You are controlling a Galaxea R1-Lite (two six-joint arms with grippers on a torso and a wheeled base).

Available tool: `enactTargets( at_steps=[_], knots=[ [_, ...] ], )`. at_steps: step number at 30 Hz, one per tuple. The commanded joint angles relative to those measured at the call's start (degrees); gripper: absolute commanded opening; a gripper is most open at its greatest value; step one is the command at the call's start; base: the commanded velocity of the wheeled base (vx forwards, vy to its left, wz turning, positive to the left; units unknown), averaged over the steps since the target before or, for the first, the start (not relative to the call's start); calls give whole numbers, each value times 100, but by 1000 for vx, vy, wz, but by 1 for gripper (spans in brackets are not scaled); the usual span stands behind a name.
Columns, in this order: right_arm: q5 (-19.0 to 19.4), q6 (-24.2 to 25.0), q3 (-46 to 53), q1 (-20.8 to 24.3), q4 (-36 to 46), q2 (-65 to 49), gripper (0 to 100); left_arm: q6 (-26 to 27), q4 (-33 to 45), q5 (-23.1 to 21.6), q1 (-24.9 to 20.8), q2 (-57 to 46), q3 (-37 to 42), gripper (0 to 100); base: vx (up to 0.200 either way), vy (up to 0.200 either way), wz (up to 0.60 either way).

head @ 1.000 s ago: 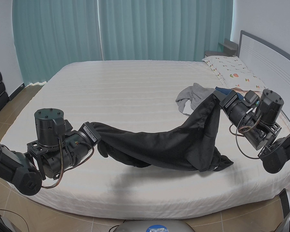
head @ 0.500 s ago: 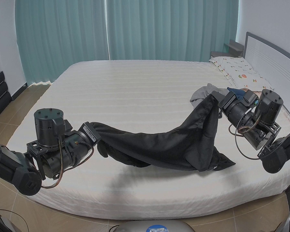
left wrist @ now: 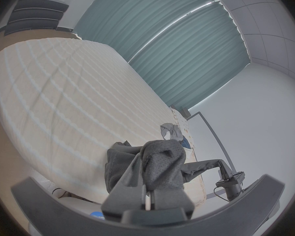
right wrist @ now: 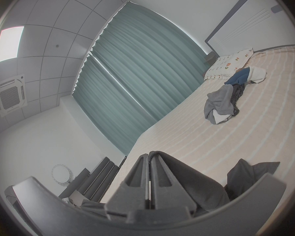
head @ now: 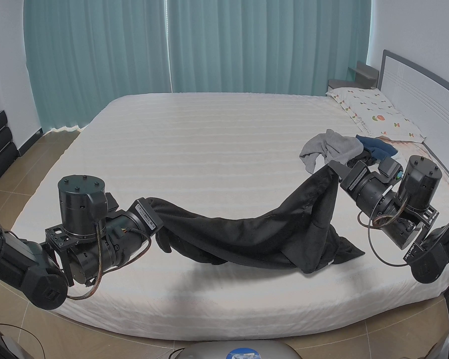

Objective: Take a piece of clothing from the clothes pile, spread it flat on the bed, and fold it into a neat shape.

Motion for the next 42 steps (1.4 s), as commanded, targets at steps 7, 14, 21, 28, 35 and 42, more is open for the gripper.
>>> enactTargets(
  at_steps=[7, 14, 21, 28, 35, 42],
  knots=[
    [-65, -365, 272, 294, 242, -1113, 0, 39, 63, 30, -224, -452, 61, 0, -200, 0, 0],
    [-276, -690, -247, 452, 963, -1974, 0, 127, 845, -6, -251, -1445, -308, 0, -200, 0, 0],
    [-267, -699, -1187, 250, 2316, -2949, 0, 268, 2120, 47, -171, -1805, -1301, 0, 0, 0, 0],
    [111, -549, -3499, -998, 4092, -2264, 0, 233, 3447, -6, 347, -1172, -2813, 0, 0, 0, 0],
    [-21, -549, -4404, -1192, 4373, -1394, 0, 233, 3588, -23, 663, -109, -3727, 0, 114, 0, 0],
    [-30, -541, -4571, -1200, 4171, -506, 0, 224, 3790, -41, 734, 708, -4386, 0, 200, 0, 0]
  ],
)
